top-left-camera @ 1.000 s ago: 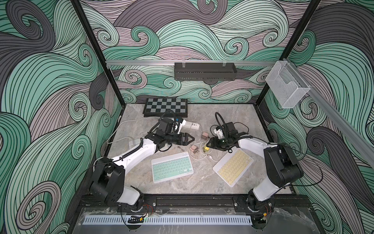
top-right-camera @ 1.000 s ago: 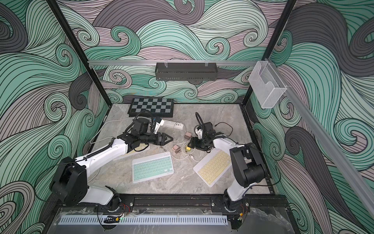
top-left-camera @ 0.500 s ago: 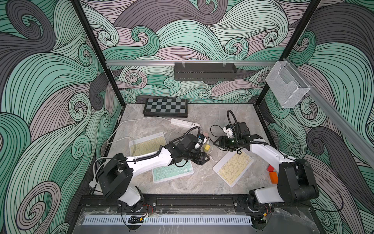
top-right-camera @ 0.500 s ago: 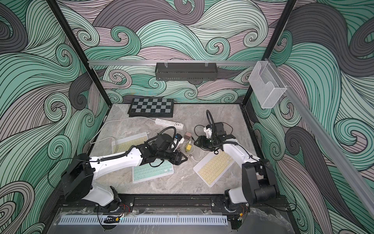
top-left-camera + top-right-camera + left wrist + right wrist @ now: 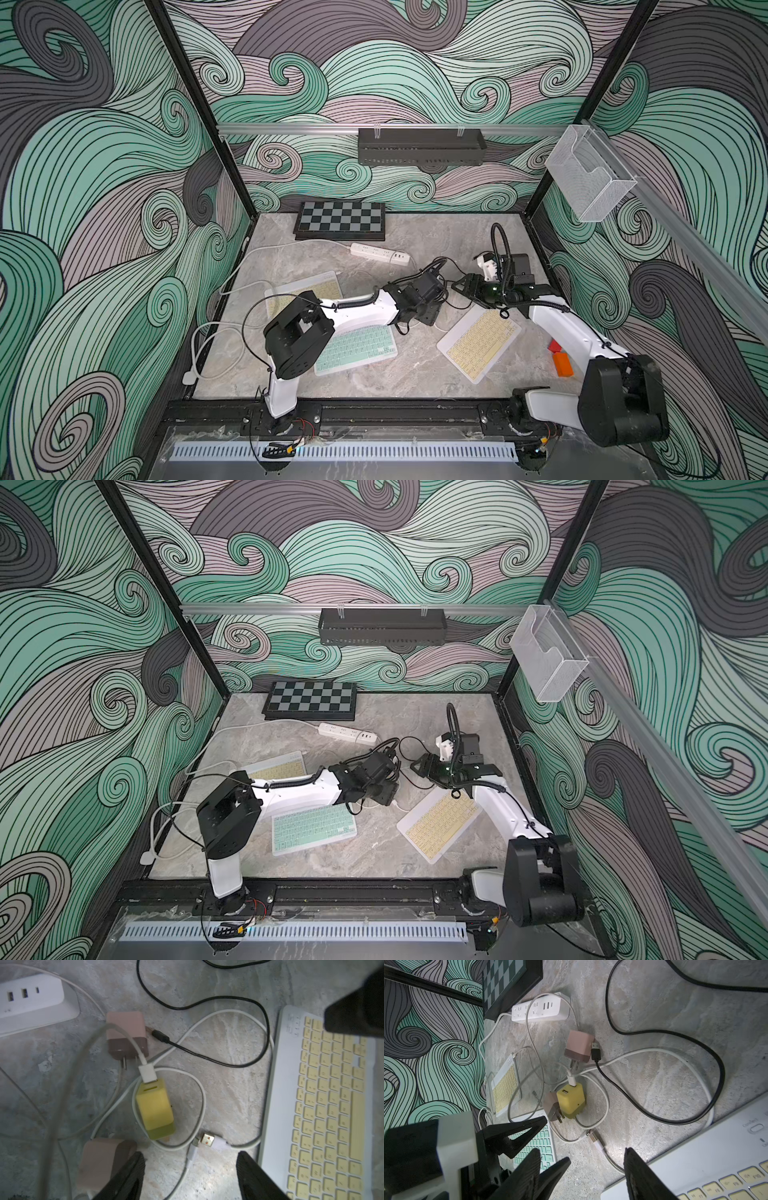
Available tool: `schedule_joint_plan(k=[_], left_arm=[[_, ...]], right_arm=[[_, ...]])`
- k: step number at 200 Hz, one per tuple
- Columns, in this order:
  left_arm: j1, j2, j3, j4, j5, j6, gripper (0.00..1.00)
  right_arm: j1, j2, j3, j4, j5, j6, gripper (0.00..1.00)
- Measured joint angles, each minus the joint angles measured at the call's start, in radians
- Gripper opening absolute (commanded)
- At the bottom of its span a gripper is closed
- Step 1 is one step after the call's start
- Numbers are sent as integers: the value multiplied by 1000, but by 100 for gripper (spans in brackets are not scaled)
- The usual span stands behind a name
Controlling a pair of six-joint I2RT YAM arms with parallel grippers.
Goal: Unplug the wireless keyboard
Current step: Pick up the plug from the center of the board.
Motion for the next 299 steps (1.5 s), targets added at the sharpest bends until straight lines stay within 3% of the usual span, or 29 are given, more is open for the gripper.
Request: schedule_joint_plan(k=[46,110,161,217,260,299], left_arm=[[6,86,55,-35,-48,-6,73],[63,132,90,-45,-13,-29,68],[79,171,125,-39,18,-48,51],[79,181,139,-47,36,-39,24],[120,59,138,-84,133,-6,11],[233,-147,141,-85,304,22,9]], right_arm=[[-10,0,-5,25,-22,4,65],[-19,0,-15,54,-43,8,65],[-19,0,-18,70,-60,12,64],[-19,0,-18,85,-67,14,64],[-19,34,-14,123,-98,40,63],[-19,54,33,158,-114,75,61]])
